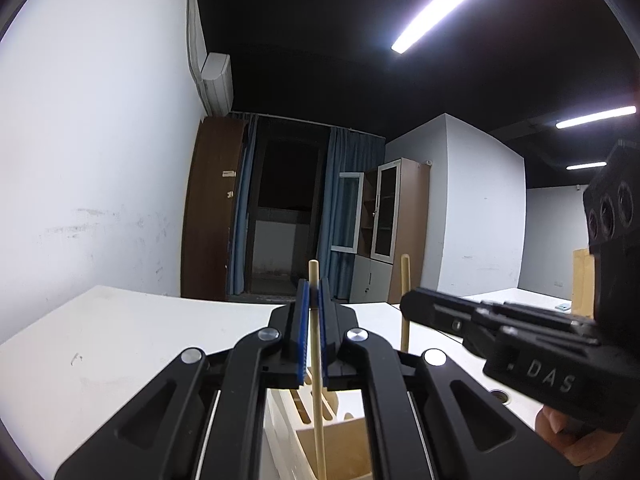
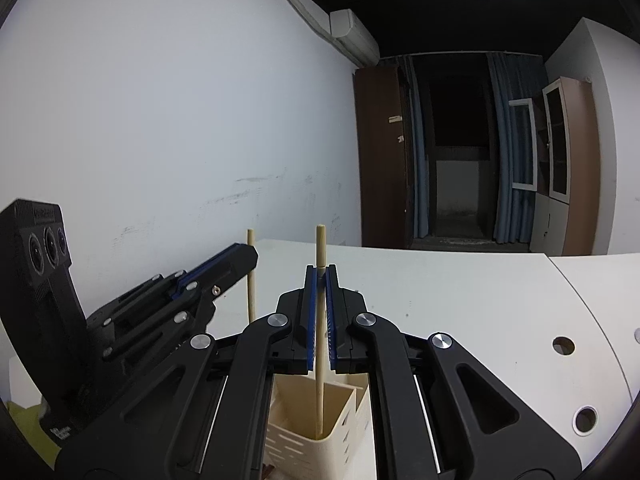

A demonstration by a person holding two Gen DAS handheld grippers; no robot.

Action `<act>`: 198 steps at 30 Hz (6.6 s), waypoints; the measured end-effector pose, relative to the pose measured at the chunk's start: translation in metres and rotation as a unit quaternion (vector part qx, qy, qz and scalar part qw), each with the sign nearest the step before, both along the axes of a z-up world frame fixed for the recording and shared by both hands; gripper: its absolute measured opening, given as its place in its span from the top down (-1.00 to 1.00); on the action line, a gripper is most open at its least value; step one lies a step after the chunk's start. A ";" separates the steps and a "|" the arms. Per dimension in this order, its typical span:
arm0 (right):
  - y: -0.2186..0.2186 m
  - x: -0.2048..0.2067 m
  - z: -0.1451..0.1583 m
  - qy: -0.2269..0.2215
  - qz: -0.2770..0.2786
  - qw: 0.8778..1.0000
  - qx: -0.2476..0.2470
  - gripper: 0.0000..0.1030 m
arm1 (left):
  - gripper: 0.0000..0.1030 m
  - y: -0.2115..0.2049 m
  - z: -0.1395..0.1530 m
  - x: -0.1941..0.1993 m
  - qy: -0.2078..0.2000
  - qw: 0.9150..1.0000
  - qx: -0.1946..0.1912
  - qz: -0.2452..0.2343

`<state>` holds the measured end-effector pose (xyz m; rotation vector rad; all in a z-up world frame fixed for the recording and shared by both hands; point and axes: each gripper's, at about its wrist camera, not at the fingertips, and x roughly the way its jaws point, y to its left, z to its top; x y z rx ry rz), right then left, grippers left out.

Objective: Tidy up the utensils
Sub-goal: 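Lower the chopstick into the holder and open the right tool, then move the right tool back down to the chopsticks and close on a brown one, then lift the brown chopstick with the right tool above the holder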

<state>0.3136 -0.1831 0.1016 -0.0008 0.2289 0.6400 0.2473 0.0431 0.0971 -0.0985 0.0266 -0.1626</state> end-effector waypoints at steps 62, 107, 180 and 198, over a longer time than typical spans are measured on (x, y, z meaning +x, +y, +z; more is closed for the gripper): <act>-0.025 -0.068 -0.089 0.142 -0.037 0.982 -0.121 -0.03 | -0.02 0.002 -0.050 -0.064 0.273 0.961 0.037 0.024; 0.010 0.002 -0.195 0.352 -0.056 0.909 -0.218 0.21 | 0.00 0.000 -0.178 0.033 0.541 0.833 0.110 0.016; -0.020 -0.071 -0.005 0.084 -0.034 0.995 -0.044 0.88 | 0.88 -0.030 0.050 -0.067 0.224 0.973 0.048 0.017; -0.012 -0.061 0.027 0.006 -0.009 1.000 -0.010 0.88 | 0.88 -0.039 0.077 -0.069 0.124 0.990 0.054 0.031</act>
